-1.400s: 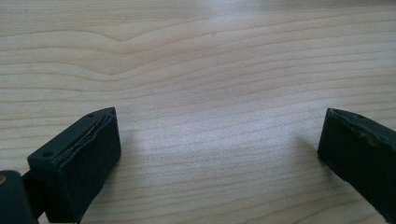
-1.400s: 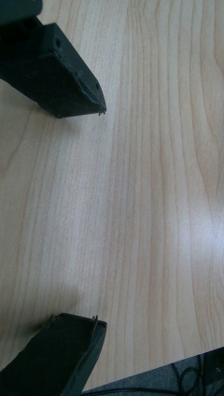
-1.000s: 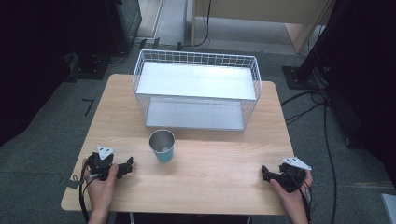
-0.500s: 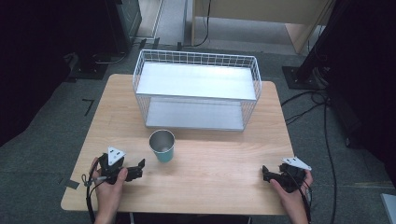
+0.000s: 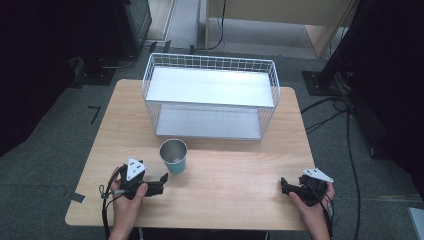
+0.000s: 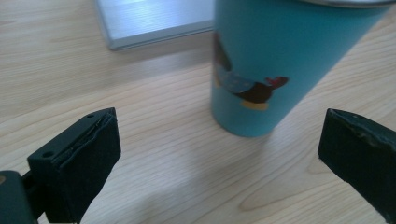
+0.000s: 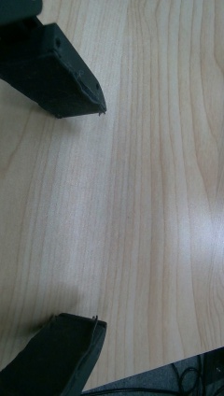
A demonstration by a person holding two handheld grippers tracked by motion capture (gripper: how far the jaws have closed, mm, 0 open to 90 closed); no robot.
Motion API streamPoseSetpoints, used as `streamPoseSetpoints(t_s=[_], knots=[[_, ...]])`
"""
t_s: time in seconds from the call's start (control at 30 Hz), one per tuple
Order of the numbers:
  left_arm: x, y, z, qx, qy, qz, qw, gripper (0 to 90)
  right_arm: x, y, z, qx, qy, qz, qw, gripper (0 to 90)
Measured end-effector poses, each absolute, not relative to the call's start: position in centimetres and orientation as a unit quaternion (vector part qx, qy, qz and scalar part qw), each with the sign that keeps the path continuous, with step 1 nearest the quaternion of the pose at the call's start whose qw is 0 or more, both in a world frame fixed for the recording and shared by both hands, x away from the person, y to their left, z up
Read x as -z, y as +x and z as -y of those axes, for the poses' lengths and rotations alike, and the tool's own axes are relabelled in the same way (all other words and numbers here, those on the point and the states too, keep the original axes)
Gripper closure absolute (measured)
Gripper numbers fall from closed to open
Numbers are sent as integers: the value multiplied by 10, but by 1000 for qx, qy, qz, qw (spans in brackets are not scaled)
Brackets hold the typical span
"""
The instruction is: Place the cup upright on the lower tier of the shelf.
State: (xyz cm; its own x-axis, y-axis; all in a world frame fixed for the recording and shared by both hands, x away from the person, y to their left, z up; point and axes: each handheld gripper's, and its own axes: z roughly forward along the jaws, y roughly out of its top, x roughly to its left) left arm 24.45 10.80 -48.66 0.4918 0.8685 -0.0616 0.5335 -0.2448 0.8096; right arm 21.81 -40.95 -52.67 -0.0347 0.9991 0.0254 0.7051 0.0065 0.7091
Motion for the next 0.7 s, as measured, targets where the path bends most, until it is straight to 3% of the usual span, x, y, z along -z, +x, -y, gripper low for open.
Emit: streamPoseSetpoints(t_s=[0.7], knots=[[489, 267, -64, -203, 772, -435, 417, 0, 527, 218, 409, -285, 646, -660, 258, 0]])
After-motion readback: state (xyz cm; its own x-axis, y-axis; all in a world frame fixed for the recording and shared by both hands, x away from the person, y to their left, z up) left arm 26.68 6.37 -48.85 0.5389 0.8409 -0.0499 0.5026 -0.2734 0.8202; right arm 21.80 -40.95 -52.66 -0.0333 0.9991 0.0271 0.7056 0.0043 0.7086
